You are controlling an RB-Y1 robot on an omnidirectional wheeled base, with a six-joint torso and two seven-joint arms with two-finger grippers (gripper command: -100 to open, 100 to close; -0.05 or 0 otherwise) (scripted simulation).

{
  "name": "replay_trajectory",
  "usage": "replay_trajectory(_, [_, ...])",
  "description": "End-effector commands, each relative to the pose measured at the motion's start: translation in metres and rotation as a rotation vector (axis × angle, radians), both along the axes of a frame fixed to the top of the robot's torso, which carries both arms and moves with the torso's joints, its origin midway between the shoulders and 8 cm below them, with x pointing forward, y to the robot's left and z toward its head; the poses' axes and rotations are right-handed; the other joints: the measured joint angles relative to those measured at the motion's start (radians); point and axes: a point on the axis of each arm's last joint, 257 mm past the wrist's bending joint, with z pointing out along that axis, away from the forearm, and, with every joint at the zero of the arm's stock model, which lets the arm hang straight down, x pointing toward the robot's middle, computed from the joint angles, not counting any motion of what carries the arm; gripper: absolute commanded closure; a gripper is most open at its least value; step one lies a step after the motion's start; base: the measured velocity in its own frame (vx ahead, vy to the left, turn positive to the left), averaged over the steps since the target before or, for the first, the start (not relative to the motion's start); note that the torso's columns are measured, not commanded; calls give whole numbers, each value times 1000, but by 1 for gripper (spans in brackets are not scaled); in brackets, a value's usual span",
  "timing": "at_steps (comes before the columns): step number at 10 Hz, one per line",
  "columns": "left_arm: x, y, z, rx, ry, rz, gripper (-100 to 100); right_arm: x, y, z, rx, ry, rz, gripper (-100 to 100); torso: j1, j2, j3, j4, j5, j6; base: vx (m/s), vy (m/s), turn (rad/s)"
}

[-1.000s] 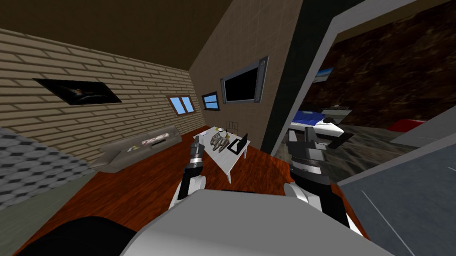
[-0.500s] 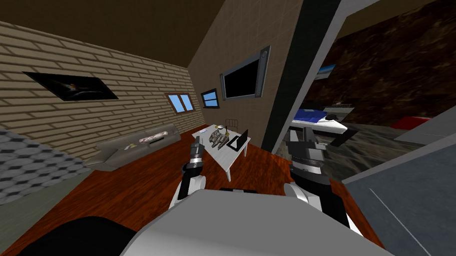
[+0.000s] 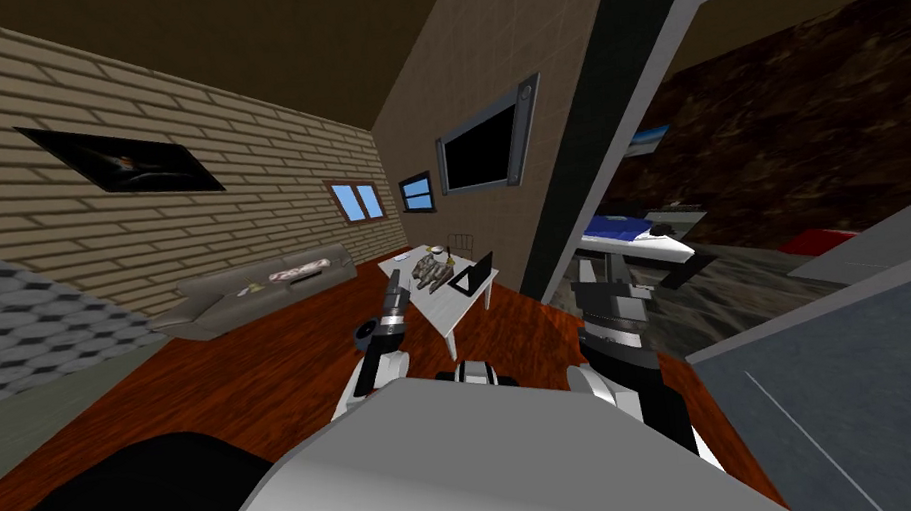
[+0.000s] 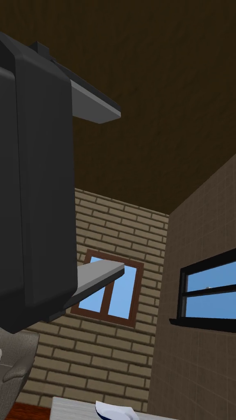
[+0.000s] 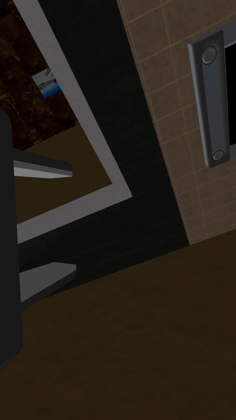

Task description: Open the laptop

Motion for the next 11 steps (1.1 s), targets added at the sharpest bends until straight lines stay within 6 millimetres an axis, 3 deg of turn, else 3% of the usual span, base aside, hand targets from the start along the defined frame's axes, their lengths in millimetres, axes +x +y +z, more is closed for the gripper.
replay_trajectory(1, [9,-7,-15,85,40,-5,-100,0,0,0,0,0,0,0,-1,0,-1,1,0,0,68,-270,-18])
replay_trajectory(7, [34,-11,-60,219,145,24,-100,0,0,0,0,0,0,0,4,1,-1,1,1,0,80,-275,-12])
replay_trajectory(11, [50,5,-101,264,249,68,-100,0,0,0,0,0,0,0,6,1,-1,1,2,0,88,-213,19])
